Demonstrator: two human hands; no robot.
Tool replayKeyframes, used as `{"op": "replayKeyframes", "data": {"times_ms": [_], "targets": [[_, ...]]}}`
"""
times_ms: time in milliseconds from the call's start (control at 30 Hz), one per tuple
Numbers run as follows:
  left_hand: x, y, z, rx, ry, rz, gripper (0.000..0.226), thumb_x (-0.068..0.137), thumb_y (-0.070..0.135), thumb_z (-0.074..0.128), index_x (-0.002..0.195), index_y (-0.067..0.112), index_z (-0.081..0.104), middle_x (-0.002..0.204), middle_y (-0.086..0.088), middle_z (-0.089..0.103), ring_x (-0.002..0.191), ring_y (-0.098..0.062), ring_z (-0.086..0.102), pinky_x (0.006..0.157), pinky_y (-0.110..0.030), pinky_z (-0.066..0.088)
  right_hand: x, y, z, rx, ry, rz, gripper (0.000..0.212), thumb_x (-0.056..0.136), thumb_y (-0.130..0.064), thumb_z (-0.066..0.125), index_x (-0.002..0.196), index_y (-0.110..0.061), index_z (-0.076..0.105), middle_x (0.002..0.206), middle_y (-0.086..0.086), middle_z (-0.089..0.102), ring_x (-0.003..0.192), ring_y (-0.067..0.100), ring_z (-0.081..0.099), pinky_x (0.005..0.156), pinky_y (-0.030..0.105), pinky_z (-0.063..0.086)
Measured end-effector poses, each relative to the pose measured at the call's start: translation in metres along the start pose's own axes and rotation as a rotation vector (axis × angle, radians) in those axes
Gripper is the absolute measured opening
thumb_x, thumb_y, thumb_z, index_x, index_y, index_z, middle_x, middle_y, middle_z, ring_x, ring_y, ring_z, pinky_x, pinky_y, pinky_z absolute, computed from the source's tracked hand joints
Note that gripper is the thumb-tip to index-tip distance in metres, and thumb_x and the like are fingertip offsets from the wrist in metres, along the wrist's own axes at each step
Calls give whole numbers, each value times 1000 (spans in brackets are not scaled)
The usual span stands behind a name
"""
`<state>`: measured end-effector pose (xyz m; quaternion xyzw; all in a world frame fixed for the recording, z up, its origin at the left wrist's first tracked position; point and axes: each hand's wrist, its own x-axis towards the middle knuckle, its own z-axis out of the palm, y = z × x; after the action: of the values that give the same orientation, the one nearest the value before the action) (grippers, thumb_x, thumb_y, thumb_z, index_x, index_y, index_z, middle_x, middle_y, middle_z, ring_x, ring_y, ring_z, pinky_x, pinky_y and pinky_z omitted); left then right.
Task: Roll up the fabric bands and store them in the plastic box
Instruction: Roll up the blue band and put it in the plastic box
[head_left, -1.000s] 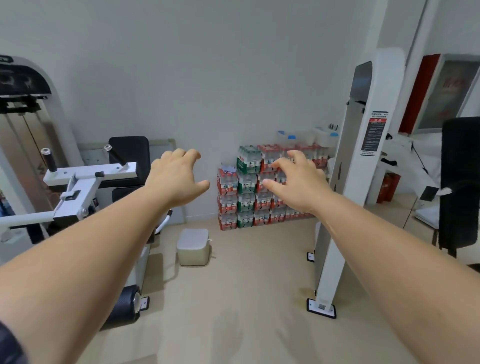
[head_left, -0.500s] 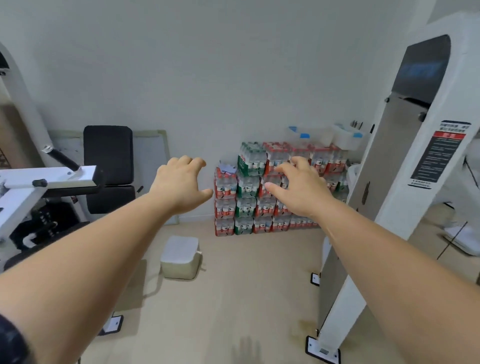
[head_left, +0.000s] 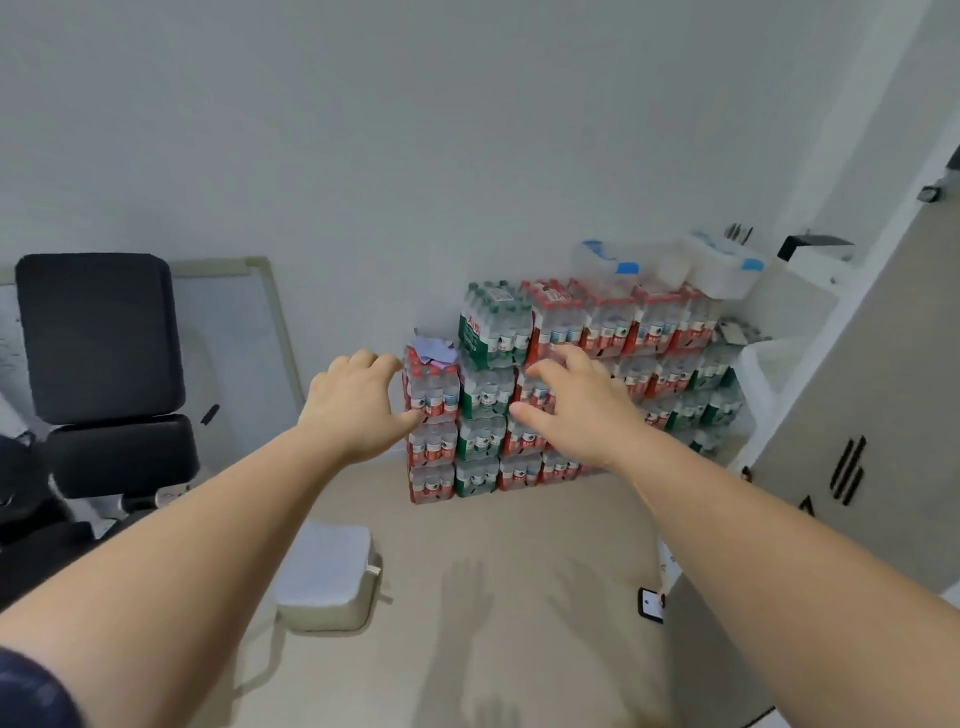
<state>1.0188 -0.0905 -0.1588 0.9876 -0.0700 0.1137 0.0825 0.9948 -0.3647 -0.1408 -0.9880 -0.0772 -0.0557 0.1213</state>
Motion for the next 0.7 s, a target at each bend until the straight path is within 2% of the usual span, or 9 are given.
{"op": "replayKeyframes", "data": {"times_ms": [267, 500, 700], "targets": [[159, -13, 76, 18, -73, -20, 71, 80, 65, 57, 140, 26, 49, 136, -2, 56, 123, -29, 51, 100, -47, 45, 165, 60, 63, 9, -94, -20, 60, 93, -68, 51, 140, -30, 53, 162, 4, 31, 149, 30, 28, 116, 55, 31], [286, -6, 146, -17, -155, -159, 70, 82, 62, 59, 141, 26, 48, 141, -2, 53, 128, -29, 49, 103, -47, 45, 330, 121, 101, -4, -192, -100, 61, 93, -69, 49, 138, -27, 54, 154, 4, 39, 142, 30, 36, 110, 52, 36], [373, -18, 196, -36, -209, -237, 69, 83, 62, 58, 142, 26, 47, 141, -2, 52, 129, -28, 47, 103, -43, 42, 440, 151, 141, 38, -287, -145, 62, 92, -67, 53, 141, -29, 53, 156, 2, 38, 146, 25, 33, 113, 49, 36]]}}
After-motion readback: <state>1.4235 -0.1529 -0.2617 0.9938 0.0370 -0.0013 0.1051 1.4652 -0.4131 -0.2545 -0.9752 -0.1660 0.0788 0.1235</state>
